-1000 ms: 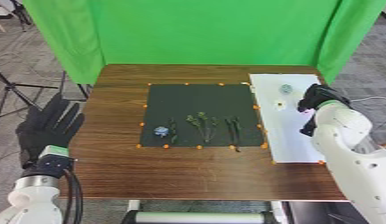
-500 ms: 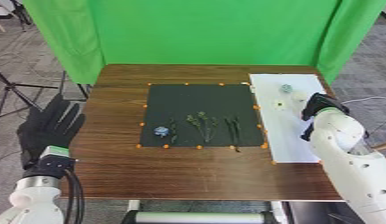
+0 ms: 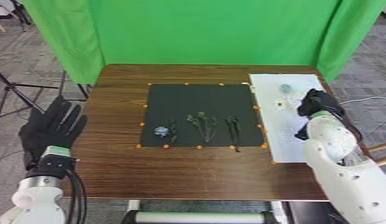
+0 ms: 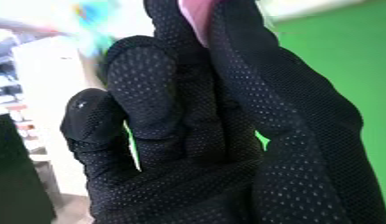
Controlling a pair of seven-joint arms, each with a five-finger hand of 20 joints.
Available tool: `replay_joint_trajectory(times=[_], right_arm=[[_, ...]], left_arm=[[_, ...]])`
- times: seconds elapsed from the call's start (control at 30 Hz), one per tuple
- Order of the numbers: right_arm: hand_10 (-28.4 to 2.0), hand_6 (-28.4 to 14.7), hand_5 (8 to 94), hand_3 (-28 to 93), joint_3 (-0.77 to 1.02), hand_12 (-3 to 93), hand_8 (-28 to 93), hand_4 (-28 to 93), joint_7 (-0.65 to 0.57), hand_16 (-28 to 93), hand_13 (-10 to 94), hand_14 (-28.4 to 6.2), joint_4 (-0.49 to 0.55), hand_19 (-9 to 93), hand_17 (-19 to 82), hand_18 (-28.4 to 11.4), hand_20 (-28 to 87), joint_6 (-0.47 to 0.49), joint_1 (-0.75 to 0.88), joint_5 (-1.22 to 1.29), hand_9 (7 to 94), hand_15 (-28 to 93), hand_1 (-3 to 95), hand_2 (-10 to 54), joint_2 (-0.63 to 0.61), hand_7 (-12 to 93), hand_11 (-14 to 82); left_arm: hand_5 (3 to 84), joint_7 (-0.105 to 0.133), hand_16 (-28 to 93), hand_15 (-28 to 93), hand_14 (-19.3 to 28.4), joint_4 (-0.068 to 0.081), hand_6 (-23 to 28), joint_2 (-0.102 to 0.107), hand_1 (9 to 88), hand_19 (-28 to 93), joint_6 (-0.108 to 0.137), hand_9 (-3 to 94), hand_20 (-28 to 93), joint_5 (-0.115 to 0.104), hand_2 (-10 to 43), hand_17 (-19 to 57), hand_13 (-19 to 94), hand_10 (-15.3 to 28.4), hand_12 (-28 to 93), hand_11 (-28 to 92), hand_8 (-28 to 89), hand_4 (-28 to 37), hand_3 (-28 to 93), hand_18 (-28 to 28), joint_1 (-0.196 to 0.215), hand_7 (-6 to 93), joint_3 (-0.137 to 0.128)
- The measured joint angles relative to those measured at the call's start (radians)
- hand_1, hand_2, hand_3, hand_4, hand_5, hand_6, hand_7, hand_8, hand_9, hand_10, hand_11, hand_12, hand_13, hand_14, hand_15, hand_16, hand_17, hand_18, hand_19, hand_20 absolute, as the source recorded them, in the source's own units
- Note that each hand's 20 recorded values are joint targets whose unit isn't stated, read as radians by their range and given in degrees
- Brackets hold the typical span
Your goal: Arrange flowers
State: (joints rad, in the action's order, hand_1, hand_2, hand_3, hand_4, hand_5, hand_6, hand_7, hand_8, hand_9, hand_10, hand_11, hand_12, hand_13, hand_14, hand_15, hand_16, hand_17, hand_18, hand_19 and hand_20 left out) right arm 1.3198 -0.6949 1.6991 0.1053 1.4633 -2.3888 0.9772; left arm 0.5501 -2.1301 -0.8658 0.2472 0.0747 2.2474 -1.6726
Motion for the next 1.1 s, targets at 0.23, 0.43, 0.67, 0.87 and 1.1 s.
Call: replay_joint_trajectory(times=[0.23, 0.43, 0.67, 0.87, 1.1], right_arm=[[-8.0, 0.6, 75.1, 70, -0.117, 34.2, 3, -28, 0.211, 35, 72, -7.6, 0.083, 92, 41, -18.7, 40, -0.087, -0.076, 0.014, 85.6, 60, 57.3, -6.9, 0.021, 28, 7.5], [-8.1, 0.4, 75.2, 70, -0.293, 34.1, 2, -28, 0.361, 35, 73, -7.6, -0.032, 92, 41, -18.8, 40, -0.083, -0.254, 0.067, 85.4, 60, 57.2, -7.2, 0.136, 28, 7.5], [-8.2, 0.2, 75.2, 71, -0.442, 33.9, 2, -28, 0.478, 37, 73, -7.3, -0.157, 92, 41, -19.0, 40, -0.028, -0.361, -0.125, 85.1, 59, 57.1, -7.6, 0.289, 29, 7.0], [-8.3, 0.2, 75.1, 72, -0.495, 33.5, 1, -28, 0.506, 38, 73, -7.5, -0.277, 92, 41, -19.1, 40, -0.026, -0.384, -0.152, 84.8, 58, 57.1, -8.0, 0.394, 29, 6.5], [-8.2, 0.2, 75.1, 71, -0.526, 33.7, 1, -28, 0.501, 39, 73, -7.2, -0.31, 92, 41, -19.4, 41, -0.013, -0.377, -0.214, 84.5, 57, 58.0, -8.4, 0.429, 29, 6.0]], left_arm=[[39.3, -0.019, -8, 30, 12.0, 0.006, 5.2, -0.001, 26.3, 32, -0.005, 30.5, 9, 0.009, 10.0, -4.0, 21, 11.4, 9, 18, -9, -28.3, 74, 12.5, -0.02, 12.9, 0.01], [39.3, -0.025, -8, 30, 11.8, 0.019, 5.1, 0.0, 26.1, 32, -0.007, 30.5, 9, 0.022, 9.9, -3.9, 21, 11.2, 8, 18, -9, -28.3, 74, 12.2, -0.05, 12.9, 0.04], [39.2, -0.031, -8, 30, 11.6, 0.041, 4.8, 0.006, 26.0, 31, -0.012, 30.4, 10, 0.032, 9.7, -3.6, 21, 10.8, 8, 18, -10, -28.3, 74, 11.9, -0.104, 13.2, 0.087], [39.6, -0.032, -8, 30, 11.4, 0.047, 4.8, 0.024, 26.0, 31, -0.012, 30.3, 10, 0.038, 9.4, -3.3, 21, 10.8, 9, 18, -10, -28.3, 75, 11.7, -0.124, 13.4, 0.1], [39.9, -0.032, -8, 30, 11.2, 0.048, 4.9, 0.036, 26.0, 30, -0.012, 30.5, 10, 0.037, 9.4, -3.1, 21, 10.8, 9, 19, -10, -28.3, 75, 11.6, -0.138, 13.6, 0.114]])
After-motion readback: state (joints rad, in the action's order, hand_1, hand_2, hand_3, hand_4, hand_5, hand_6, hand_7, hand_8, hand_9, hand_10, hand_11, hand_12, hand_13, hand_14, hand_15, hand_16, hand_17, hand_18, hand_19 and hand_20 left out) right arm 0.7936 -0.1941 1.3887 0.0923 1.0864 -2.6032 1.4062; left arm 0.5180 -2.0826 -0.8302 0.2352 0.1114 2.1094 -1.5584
